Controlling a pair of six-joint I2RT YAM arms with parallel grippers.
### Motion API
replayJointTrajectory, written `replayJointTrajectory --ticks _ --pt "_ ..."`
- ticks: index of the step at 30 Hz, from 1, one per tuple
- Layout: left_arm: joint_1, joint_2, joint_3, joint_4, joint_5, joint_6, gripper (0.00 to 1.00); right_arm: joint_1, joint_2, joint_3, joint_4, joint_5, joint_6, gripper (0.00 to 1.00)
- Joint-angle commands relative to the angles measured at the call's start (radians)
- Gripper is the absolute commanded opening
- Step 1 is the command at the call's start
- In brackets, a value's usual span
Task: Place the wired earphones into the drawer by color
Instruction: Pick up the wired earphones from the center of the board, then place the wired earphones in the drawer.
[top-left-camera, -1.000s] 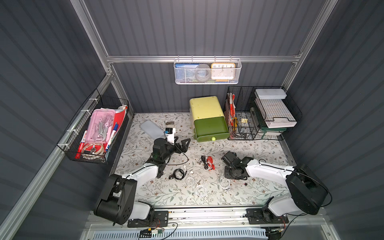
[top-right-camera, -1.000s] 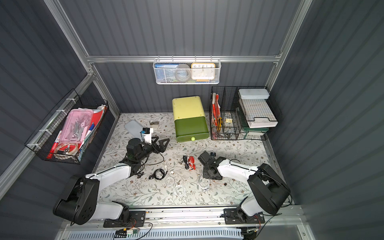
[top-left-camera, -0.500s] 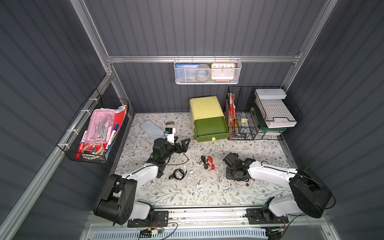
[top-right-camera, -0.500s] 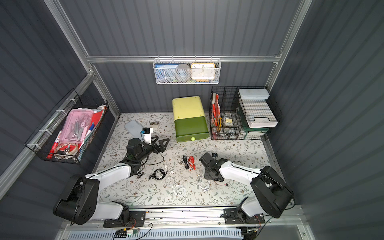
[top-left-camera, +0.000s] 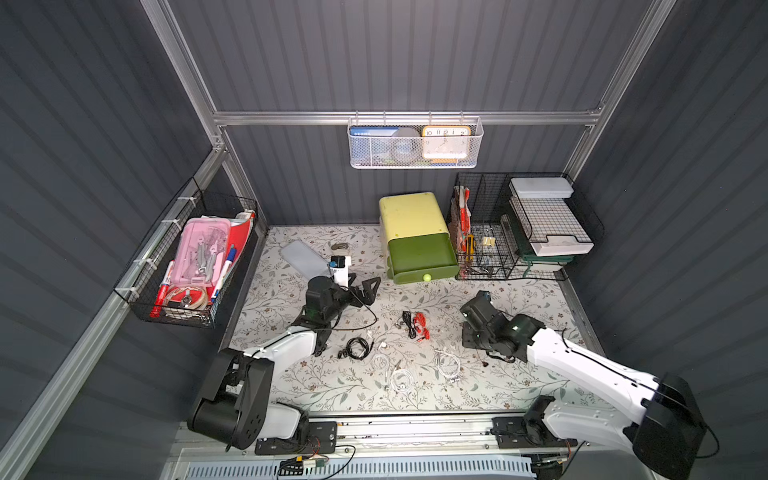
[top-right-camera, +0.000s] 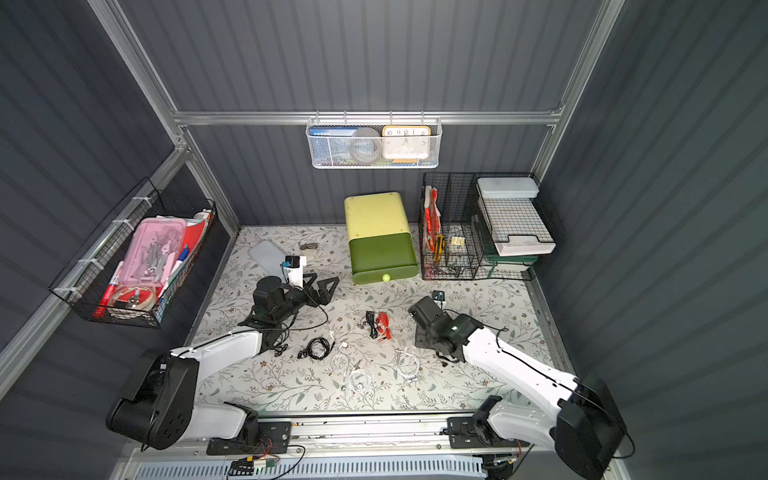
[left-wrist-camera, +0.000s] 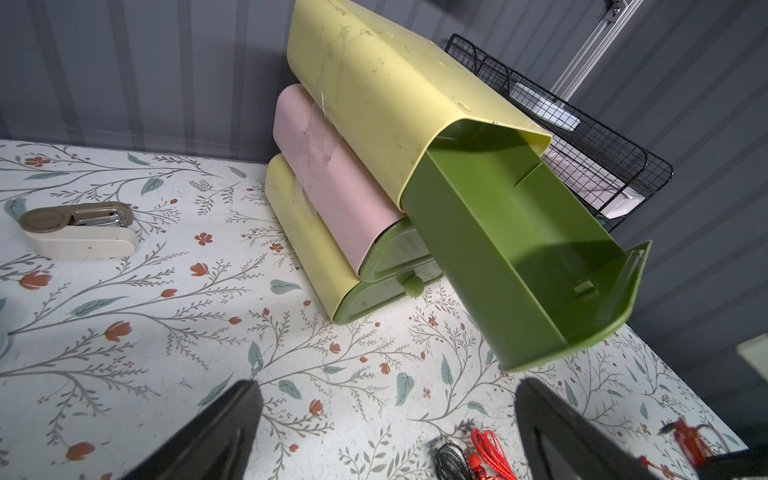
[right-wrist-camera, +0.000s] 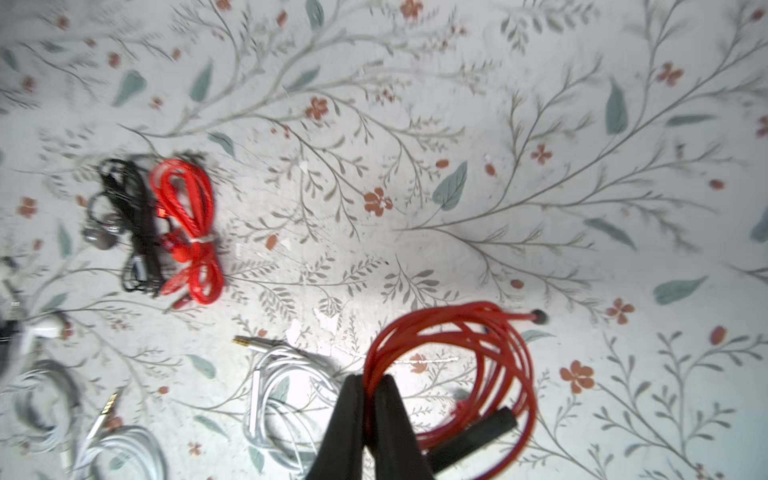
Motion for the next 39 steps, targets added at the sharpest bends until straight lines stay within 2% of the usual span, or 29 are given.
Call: replayJointTrajectory --ticks 1,5,10,26,32,39 --pt "-0.007 -0.020 0.010 -0.006 -0.001 0.011 0.99 0.005 -0.062 0.053 -0.054 0.052 -0.063 0.04" --pt "-0.007 -0.013 0.013 -0.006 0.001 0.010 0.99 0.005 -0.116 0.117 -0.013 0.045 -0.122 0.04" --pt "-0.007 -0.010 0.016 -0.008 0.005 0.011 0.99 0.004 -0.094 0.233 0.030 0.027 -0.188 0.04" --pt "-0.008 -0.014 0.018 -0.015 0.002 0.014 0.99 0.002 0.086 0.544 0.212 0.020 -0.343 0.02" --pt "-0.008 -0.015 0.019 -0.018 0.002 0.017 0.99 -0.007 0.199 0.676 0.269 0.004 -0.380 0.02" --pt "-0.007 -0.019 0.019 -0.022 -0.003 0.019 0.99 -0.037 0.293 0.759 0.340 -0.014 -0.392 0.02"
